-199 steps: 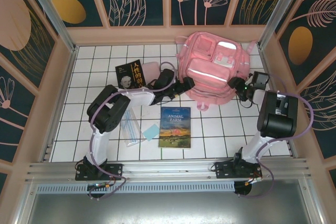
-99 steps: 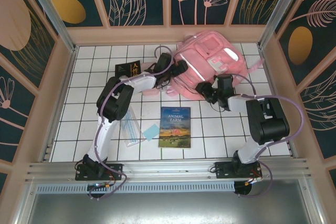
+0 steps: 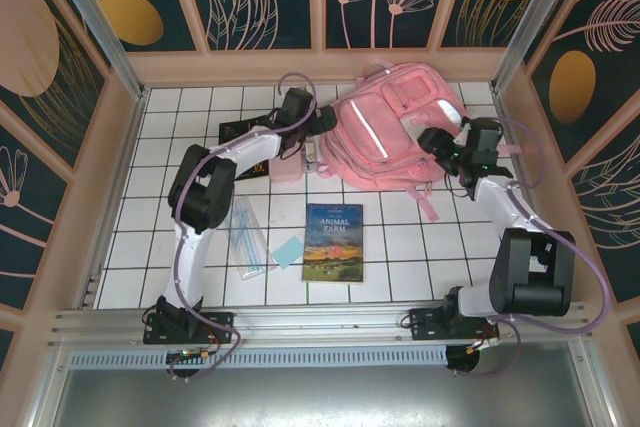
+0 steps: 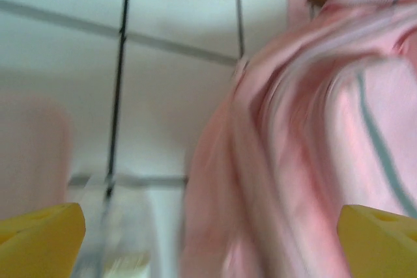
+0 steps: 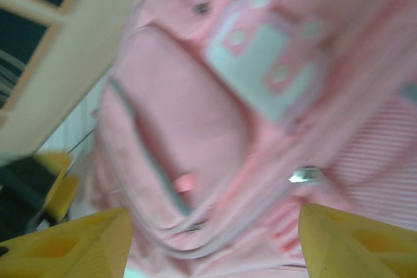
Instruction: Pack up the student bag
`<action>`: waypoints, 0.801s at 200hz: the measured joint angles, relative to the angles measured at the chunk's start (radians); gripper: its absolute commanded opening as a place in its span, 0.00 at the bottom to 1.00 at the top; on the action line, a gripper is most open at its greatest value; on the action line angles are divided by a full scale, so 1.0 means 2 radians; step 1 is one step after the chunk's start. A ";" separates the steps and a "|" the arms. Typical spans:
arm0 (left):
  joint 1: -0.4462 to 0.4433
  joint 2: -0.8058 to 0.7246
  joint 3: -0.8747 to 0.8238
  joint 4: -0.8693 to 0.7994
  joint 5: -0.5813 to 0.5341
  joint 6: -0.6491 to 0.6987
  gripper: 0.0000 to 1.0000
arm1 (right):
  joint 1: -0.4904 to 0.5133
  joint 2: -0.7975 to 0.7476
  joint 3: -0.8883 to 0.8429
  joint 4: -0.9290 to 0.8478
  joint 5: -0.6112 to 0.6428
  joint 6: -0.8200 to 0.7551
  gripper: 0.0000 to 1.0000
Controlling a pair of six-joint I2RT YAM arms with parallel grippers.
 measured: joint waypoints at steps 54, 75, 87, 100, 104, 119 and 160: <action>-0.007 -0.137 -0.198 0.045 0.050 -0.042 0.99 | -0.057 0.087 -0.028 0.028 -0.026 0.001 0.75; -0.017 -0.154 -0.233 0.056 0.061 -0.060 0.99 | -0.062 0.111 -0.028 0.046 -0.033 0.011 0.79; -0.025 -0.159 -0.243 0.057 0.062 -0.067 0.99 | -0.064 0.122 -0.028 0.056 -0.035 0.018 0.81; -0.035 -0.160 -0.247 0.060 0.062 -0.071 0.99 | -0.066 0.136 -0.028 0.072 -0.038 0.025 0.81; -0.038 -0.160 -0.247 0.061 0.062 -0.072 0.99 | -0.067 0.141 -0.028 0.077 -0.038 0.027 0.80; -0.047 -0.161 -0.247 0.067 0.063 -0.074 0.99 | -0.067 0.161 -0.028 0.099 -0.042 0.037 0.76; -0.055 -0.161 -0.247 0.076 0.068 -0.084 0.99 | -0.075 0.212 -0.028 0.175 -0.071 0.076 0.00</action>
